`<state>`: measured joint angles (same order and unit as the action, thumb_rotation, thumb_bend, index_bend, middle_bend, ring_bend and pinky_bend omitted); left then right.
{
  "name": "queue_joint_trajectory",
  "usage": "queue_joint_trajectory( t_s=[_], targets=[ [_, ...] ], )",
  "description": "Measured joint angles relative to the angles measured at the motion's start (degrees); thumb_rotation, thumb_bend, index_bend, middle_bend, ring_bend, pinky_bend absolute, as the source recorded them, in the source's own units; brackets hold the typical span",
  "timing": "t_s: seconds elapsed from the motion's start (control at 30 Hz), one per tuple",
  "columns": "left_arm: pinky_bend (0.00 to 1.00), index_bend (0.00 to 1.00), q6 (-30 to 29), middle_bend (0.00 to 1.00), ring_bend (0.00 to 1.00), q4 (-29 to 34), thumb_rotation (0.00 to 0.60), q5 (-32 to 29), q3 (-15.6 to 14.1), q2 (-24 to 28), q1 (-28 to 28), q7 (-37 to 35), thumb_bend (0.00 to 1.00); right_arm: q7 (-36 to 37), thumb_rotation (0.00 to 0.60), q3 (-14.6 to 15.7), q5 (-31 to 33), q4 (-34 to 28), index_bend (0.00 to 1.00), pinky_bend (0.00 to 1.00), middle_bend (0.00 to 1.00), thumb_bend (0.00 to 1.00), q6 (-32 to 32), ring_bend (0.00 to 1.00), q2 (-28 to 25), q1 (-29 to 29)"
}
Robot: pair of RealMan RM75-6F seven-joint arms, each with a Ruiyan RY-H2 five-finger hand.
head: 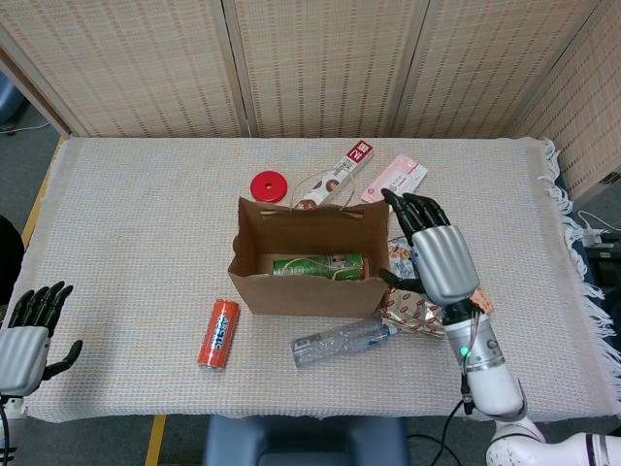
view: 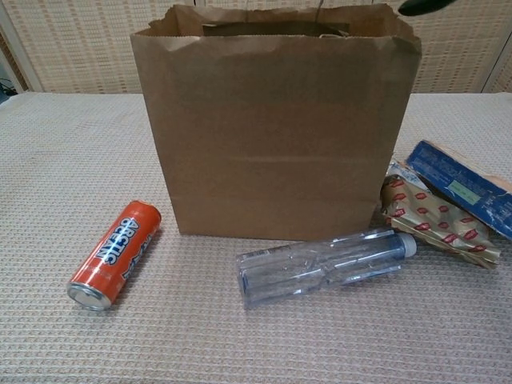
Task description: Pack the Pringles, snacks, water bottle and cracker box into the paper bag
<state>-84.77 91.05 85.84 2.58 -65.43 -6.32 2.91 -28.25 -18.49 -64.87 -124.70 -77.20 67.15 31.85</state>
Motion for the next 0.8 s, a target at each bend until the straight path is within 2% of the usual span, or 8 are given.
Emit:
queue_joint_trajectory(
  t_s=[0.2,0.4,0.57,0.8],
  targets=[
    [0.0,0.0,-0.07,0.0,0.0,0.12,0.6,-0.14,0.06,-0.09,0.04,0.43,0.34,6.42,0.6,9.1,-7.35,1.37,0.0,0.13,0.16,0.04,0.68,0.09,-5.68,-6.47],
    [0.0,0.0,-0.21,0.0,0.0,0.14,0.6,-0.22,0.11,-0.22,0.1,0.63,0.34,5.97,0.6,16.36,-10.15,8.59,0.0,0.13,0.16,0.04,5.21,0.09,-5.08,-9.0],
    [0.0,0.0,-0.14,0.0,0.0,0.11,0.6,-0.23,0.12,-0.2,0.08,0.5,0.34,1.84,0.6,18.99,-9.85,14.65,0.0,0.13,0.16,0.04,8.32,0.09,0.03,-9.49],
    [0.0,0.0,-0.07,0.0,0.0,0.03,0.6,-0.11,0.07,-0.11,0.05,0.08,0.34,-4.1,0.6,19.06,-6.27,18.5,0.0,0.13,0.16,0.04,10.33,0.09,6.39,-8.87]
  ],
)
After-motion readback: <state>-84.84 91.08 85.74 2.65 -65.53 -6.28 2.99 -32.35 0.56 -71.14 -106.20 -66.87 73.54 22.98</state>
